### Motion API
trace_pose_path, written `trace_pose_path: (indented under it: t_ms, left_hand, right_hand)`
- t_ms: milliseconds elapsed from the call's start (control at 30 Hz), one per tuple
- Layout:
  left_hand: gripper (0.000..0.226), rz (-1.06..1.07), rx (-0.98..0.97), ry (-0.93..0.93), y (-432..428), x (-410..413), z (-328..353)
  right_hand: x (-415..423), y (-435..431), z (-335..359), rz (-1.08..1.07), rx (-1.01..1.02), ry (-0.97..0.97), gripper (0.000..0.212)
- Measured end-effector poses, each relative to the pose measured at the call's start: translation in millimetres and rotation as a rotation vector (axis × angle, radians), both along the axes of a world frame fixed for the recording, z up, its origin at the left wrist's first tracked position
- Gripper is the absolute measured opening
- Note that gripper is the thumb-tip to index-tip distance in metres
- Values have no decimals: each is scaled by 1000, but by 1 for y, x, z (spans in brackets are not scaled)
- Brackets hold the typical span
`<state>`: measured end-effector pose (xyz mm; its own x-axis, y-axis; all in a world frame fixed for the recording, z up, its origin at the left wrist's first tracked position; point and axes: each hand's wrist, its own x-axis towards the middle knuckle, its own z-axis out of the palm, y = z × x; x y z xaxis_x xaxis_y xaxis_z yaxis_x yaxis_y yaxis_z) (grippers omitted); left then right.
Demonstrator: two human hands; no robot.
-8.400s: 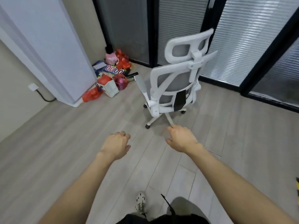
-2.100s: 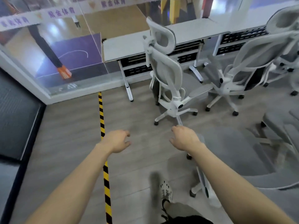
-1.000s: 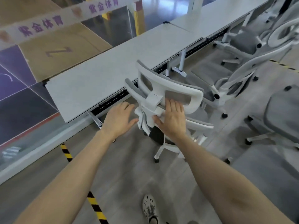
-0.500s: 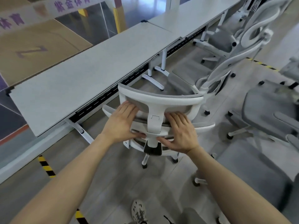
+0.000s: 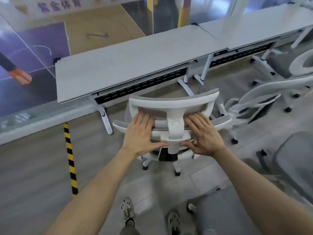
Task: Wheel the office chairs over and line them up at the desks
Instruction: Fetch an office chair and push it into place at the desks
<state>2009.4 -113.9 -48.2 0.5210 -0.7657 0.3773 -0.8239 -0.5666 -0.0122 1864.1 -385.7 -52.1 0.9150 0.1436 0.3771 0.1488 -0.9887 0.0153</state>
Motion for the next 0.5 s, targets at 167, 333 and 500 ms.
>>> trace_pose_path:
  t_ms: [167, 333, 500]
  left_hand:
    - [120, 156, 53, 29, 2, -32, -2]
    - [122, 314, 67, 29, 17, -53, -9]
    - [115, 405, 15, 4, 24, -57, -14]
  right_hand:
    - [6, -15, -3, 78, -22, 72, 98]
    - [17, -9, -6, 137, 36, 76, 103]
    - [35, 8, -6, 148, 115, 52, 112]
